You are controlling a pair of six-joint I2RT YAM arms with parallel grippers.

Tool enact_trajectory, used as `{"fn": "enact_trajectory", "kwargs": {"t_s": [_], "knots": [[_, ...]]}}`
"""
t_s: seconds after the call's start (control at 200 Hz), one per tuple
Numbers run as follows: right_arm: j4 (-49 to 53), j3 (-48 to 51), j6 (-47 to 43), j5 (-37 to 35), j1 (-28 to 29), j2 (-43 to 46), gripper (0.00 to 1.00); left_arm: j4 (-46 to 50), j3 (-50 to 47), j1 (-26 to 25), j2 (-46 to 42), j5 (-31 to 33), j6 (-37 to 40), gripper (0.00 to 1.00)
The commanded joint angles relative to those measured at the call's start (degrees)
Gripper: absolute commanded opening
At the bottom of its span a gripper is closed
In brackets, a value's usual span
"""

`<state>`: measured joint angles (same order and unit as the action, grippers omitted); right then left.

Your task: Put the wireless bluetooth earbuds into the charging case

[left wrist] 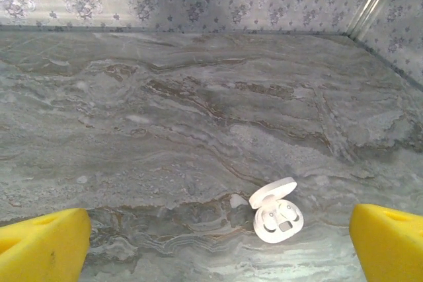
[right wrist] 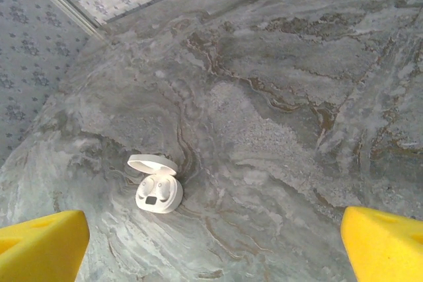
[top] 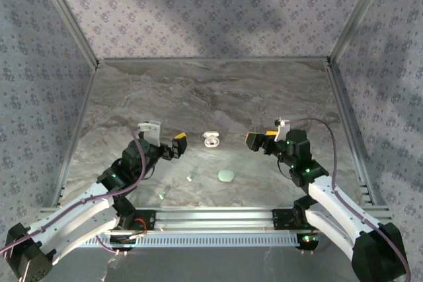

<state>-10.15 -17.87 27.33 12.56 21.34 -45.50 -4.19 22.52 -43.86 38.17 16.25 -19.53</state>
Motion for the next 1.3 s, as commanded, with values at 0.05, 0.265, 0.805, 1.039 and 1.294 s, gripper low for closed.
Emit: {"fn": "enact_trajectory", "kwargs": {"t_s": [0.05, 0.265, 0.805, 1.039, 1.294], "knots": [[-1.6, -1.2, -1.3, -1.1, -0.4, -1.8, 1.00, -4.6, -0.2, 0.7, 4.5, 0.7, 0.9, 1.00], [-2.3, -2.6, -0.6, 0.0, -0.4, -5.4, 1.00, -5.7, 2.6, 1.8, 13.7, -2.7, -0.3, 1.00], [-2.7, -8.8, -1.1, 4.9, 2.9, -19.7, 1.00, -10.6, 5.8, 11.5, 28.4, -25.0, -8.6, 1.00], [-1.8, -11.8, -0.9, 5.7, 5.1, -25.2, 1.00, -13.7, 4.6, 15.0, 29.7, -29.7, -12.0, 1.00], [0.9, -15.2, 0.3, 5.8, 5.5, -30.4, 1.00, -17.7, 3.7, 18.5, 32.6, -34.9, -15.6, 1.00]]}}
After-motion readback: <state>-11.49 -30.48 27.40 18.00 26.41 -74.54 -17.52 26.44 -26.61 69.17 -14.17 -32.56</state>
